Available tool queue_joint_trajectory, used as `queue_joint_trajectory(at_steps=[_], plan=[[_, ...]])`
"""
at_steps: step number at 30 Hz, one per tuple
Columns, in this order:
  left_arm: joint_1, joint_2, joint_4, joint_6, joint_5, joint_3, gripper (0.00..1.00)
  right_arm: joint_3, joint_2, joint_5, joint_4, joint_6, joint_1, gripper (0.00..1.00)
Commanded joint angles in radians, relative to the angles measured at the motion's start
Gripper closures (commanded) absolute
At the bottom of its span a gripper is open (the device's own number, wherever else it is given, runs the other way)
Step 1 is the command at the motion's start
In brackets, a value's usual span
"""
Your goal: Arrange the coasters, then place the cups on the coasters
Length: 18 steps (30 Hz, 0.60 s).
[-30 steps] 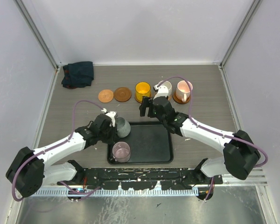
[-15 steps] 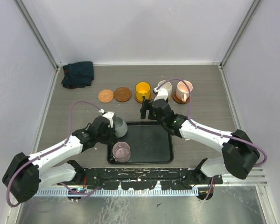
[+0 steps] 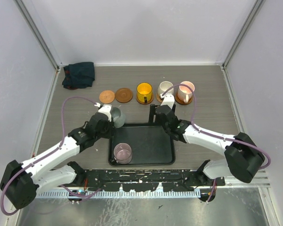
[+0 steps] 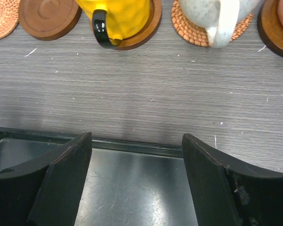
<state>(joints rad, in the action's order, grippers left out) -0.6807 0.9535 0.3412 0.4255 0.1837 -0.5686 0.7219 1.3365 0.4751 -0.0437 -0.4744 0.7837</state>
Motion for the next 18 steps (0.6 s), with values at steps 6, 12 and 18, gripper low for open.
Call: queue_joint_trajectory(at_steps=[6, 12, 18], plan=[[0.017, 0.265, -0.132, -0.08, 0.167, -0.322, 1.0, -0.04, -0.088, 0.111, -0.03, 0.002, 0.005, 0.21], [0.101, 0.491, -0.118, -0.075, 0.125, -0.501, 1.0, -0.061, -0.16, 0.162, -0.018, 0.032, 0.004, 0.22], [0.145, 0.679, -0.046, -0.068, 0.112, -0.689, 1.0, -0.048, -0.203, 0.181, 0.004, 0.062, 0.003, 0.22]])
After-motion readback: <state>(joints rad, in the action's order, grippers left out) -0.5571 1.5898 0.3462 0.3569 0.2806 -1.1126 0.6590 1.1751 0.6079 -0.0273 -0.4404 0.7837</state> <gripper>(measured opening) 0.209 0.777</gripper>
